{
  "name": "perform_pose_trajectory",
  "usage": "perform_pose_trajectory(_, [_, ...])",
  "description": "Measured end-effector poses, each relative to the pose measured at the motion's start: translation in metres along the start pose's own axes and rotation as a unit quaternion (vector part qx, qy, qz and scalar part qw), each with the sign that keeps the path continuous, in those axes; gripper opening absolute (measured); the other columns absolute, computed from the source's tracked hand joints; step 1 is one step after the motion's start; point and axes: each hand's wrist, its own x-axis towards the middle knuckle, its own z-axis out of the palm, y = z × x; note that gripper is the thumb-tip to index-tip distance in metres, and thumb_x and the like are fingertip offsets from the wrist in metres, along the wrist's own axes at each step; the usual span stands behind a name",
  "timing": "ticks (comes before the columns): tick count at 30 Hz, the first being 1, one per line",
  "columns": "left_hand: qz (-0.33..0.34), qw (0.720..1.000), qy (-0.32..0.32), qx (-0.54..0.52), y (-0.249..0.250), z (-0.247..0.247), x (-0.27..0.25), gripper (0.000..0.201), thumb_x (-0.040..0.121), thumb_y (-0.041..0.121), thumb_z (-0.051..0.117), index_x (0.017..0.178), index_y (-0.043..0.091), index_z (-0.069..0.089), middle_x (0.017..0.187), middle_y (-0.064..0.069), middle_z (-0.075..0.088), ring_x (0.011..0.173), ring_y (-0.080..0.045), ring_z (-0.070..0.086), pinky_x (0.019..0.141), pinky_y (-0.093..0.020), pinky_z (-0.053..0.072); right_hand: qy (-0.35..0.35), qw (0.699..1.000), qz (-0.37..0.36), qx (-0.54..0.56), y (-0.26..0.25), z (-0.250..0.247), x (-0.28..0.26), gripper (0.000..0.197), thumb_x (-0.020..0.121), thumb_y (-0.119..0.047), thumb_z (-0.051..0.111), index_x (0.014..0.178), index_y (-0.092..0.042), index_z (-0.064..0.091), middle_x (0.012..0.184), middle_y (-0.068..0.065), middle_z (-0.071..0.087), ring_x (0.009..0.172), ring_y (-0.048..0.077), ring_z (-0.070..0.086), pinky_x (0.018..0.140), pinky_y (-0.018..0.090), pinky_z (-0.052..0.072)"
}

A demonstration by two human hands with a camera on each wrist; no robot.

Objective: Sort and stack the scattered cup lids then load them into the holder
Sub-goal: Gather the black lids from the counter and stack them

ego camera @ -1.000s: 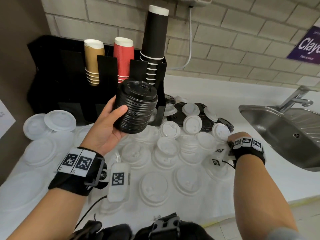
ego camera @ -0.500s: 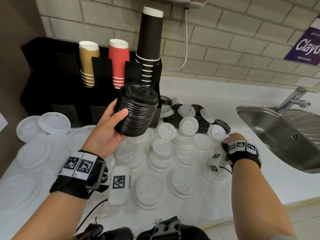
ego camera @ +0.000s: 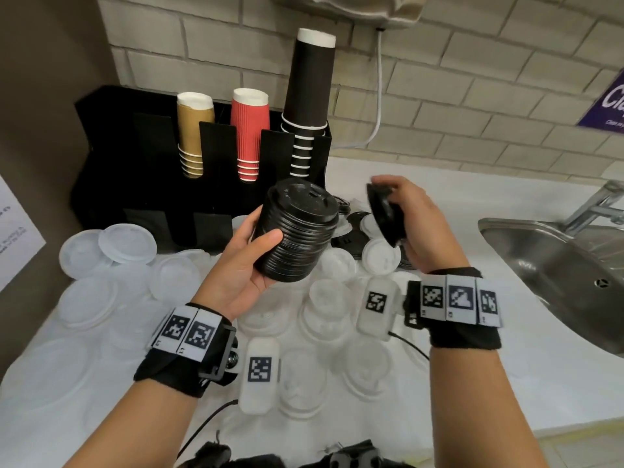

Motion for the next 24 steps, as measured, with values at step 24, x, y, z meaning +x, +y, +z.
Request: perform_pose_trajectory(24, [0.006, 1.0, -0.019, -0.006, -0.003, 0.001, -0.006, 0.057, 0.07, 0.022, 0.073, 0.125, 0.033, 0.06, 0.117, 0.0, 0.071, 0.106, -0.018, 0.069, 0.073, -0.031, 0.058, -0.162, 0.952, -0.212, -0.149, -0.041, 0.044, -0.01, 0.033, 0.083, -0.032, 0.071, 0.114, -0.037, 0.061, 0.115, -0.009, 0.058, 0.106, -0.011, 0.05, 0.087, 0.001, 0.035])
